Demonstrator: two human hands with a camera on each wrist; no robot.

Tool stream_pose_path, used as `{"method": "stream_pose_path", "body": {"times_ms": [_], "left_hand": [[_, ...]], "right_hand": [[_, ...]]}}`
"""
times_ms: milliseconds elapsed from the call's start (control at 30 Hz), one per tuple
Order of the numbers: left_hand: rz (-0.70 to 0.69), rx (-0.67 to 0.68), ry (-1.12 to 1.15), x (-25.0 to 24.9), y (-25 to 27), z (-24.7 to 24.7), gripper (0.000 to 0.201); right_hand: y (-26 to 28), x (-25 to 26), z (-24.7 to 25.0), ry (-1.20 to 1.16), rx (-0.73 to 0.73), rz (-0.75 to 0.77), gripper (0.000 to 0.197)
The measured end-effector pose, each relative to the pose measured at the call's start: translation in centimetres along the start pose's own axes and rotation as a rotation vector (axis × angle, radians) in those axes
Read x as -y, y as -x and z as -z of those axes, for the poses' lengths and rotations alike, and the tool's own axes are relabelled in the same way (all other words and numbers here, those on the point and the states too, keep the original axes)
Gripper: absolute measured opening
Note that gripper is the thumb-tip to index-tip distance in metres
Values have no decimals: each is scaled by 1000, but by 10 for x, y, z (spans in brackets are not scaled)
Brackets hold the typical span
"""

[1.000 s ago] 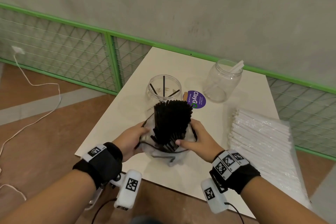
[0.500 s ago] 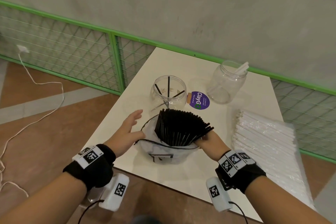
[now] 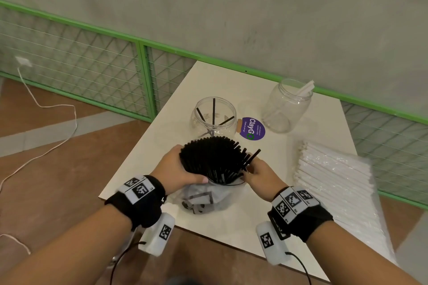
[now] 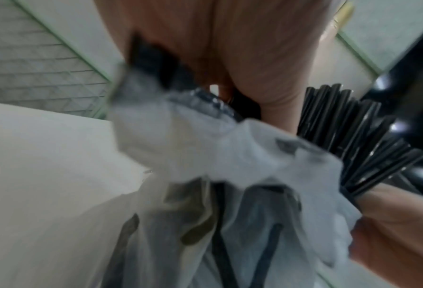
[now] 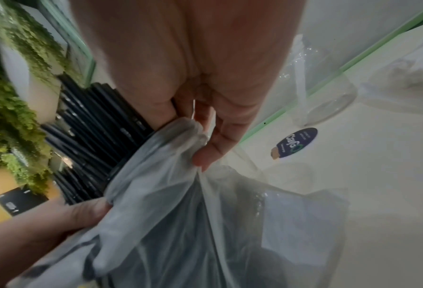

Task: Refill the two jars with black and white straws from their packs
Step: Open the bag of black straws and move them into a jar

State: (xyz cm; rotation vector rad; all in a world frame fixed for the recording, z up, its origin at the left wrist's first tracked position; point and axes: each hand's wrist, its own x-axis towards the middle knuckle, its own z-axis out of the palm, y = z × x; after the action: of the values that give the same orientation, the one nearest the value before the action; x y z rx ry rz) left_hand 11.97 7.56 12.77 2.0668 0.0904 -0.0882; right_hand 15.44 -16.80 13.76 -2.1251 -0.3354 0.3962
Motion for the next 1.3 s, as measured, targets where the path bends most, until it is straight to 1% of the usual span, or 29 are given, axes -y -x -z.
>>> {"method": "stream_pose_path", "body": {"times_ms": [133, 167, 233, 267, 300, 333, 367, 400, 467, 533, 600, 667, 700, 800, 900, 967, 1067, 1133, 1233, 1267, 1300], "left_hand": [[35, -103, 117, 6, 5, 8, 68], [52, -112, 116, 8, 4, 6, 68], [83, -96, 117, 11, 5, 3, 73], [102, -84, 120, 11, 6, 1, 73], [108, -76, 124, 11, 6, -1, 67], [113, -81, 127, 11, 8, -1, 58], [127, -106, 126, 17, 18, 10, 50], [121, -92, 118, 14, 19, 8, 45], [116, -80, 111, 11, 20, 7, 41], [123, -91, 107, 8, 20, 5, 42], [126, -114, 95, 6, 20, 5, 42], [125, -122, 91, 6, 20, 6, 44], [126, -128, 100, 6, 21, 7, 45], [112, -151, 118, 5, 22, 15, 50], [65, -156, 74, 5, 22, 27, 54], [24, -128, 22, 6, 21, 34, 59], [-32, -70, 47, 8, 21, 35, 74], [-37, -63, 73, 12, 20, 33, 81], [-20, -85, 77, 16, 17, 33, 81], [-14, -88, 68, 16, 17, 34, 79], [-9, -90, 60, 16, 16, 35, 77]], "right_hand": [[-2, 14, 0, -10, -39, 98, 40], [-3, 16, -1, 24, -33, 114, 40], [-5, 14, -5, 89, -10, 137, 30], [-7, 9, -8, 125, -19, 147, 38], [-6, 7, -8, 158, -39, 143, 51], [-2, 7, -9, 160, -49, 144, 59], [-3, 17, -21, 140, -26, 158, 61], [1, 18, -19, 100, -7, 157, 60], [6, 19, -19, 22, 83, 159, 55], [6, 15, -18, 15, 134, 152, 60], [4, 13, -18, 55, 149, 153, 71], [2, 18, -19, 66, 148, 158, 75], [0, 19, -21, 65, 119, 168, 72], [-5, 23, -25, 9, -15, 179, 53], [-10, 27, -26, -61, -85, 167, 38], [-15, 30, -27, -91, -106, 150, 38], [-19, 38, -29, -162, -119, 120, 44], [-22, 44, -29, -193, -129, 105, 47], [-26, 52, -26, -257, -189, 131, 55], [-25, 57, -23, -267, -208, 138, 56], [-25, 63, -20, -275, -222, 145, 51]]}}
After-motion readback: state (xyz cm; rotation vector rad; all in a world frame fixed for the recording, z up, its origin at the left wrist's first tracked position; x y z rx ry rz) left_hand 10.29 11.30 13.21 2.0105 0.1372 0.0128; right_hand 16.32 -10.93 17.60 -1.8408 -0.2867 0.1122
